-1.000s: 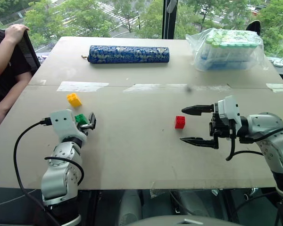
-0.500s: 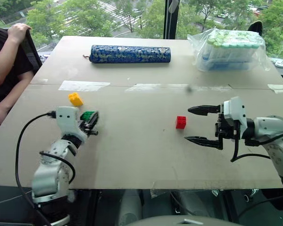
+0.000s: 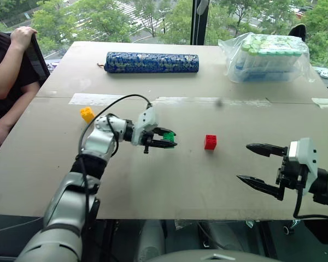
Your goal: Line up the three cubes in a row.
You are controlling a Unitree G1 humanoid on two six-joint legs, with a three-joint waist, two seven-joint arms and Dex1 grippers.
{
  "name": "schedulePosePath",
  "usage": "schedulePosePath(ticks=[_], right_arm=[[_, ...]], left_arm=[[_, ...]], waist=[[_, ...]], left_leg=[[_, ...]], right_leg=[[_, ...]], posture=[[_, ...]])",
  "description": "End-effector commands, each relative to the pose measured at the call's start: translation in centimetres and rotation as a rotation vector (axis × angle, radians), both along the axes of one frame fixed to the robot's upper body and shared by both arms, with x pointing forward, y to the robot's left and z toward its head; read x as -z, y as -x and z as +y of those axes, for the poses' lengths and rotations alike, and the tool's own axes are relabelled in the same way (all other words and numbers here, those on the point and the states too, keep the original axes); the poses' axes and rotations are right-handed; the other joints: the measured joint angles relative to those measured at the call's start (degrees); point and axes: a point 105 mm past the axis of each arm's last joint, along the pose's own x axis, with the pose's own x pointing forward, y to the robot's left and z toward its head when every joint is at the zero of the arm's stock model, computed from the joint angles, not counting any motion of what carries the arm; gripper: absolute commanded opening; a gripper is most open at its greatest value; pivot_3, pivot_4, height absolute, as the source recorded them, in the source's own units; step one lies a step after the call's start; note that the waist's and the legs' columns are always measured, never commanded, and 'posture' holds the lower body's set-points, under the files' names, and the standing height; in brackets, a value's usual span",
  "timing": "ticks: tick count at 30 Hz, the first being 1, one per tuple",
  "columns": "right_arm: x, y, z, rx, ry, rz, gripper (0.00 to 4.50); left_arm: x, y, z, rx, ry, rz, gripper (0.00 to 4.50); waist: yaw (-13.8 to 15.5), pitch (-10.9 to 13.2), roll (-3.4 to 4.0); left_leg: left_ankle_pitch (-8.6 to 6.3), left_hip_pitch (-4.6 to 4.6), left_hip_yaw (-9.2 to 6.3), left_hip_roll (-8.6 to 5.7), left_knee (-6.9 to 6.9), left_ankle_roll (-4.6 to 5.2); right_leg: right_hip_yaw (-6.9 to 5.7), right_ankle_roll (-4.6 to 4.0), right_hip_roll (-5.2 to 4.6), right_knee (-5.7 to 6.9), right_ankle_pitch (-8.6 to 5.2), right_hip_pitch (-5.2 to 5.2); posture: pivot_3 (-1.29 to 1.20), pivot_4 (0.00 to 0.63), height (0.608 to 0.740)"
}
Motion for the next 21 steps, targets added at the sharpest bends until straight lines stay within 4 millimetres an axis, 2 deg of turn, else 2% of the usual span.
schedulePosePath(ticks=[1,8,21], right_arm=[[-1.3,0.5,0.0,-0.015,0.019,-0.064,4.50],[-1.4,0.6,-0.2,0.002,0.023,-0.063,4.50],[-1.3,1.0,0.0,0.034,0.024,-0.067,4.50]], left_arm=[[-0.4,-0.3,-0.3,0.058,-0.017,-0.029,1.32],[-0.5,-1.3,-1.7,0.053,-0.015,-0.069,1.32],[-0.3,-1.9,-2.6,0.057,-0.009,-0.076,1.32]], waist=[[0.00,0.00,0.00],[0.44,0.00,-0.01],[0.46,0.01,-0.01]], left_leg=[[0.00,0.00,-0.05,-0.02,0.00,0.00],[0.00,0.00,-0.08,-0.05,0.04,0.00],[0.00,0.00,-0.12,-0.06,0.05,0.00]], right_leg=[[0.00,0.00,0.01,0.02,0.00,0.00],[0.00,0.02,-0.02,0.02,0.00,0.04],[-0.03,0.02,-0.02,0.04,0.00,0.05]], posture=[[0.00,0.150,0.740],[0.00,0.150,0.740],[0.00,0.150,0.740]])
